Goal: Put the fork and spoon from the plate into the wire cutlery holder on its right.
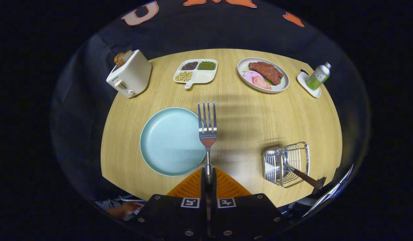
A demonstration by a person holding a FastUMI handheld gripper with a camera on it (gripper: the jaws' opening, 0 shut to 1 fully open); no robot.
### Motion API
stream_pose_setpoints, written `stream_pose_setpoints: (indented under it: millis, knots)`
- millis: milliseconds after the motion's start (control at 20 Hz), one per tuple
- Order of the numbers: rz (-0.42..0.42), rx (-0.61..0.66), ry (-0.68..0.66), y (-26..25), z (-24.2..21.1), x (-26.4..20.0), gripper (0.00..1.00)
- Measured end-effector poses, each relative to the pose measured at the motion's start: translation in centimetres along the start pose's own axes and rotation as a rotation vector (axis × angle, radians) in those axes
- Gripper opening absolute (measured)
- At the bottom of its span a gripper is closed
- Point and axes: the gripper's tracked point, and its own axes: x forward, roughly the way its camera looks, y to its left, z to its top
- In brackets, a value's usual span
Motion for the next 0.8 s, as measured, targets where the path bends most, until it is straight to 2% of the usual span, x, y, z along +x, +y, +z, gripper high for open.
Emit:
stream_pose_setpoints:
  millis: [300,400,600,650,800]
  knots:
    - [-0.044,0.016,0.022,-6.4,-2.0,-2.9,0.05]
    - [-0.064,0.011,0.03,-8.6,-4.0,-2.9,0.05]
    - [-0.071,0.007,0.08,-11.3,-5.8,-2.9,0.05]
    - [-0.07,0.003,0.091,-11.7,-4.7,-3.5,0.05]
    - [-0.081,-0.021,0.135,-13.0,-5.3,-2.8,0.05]
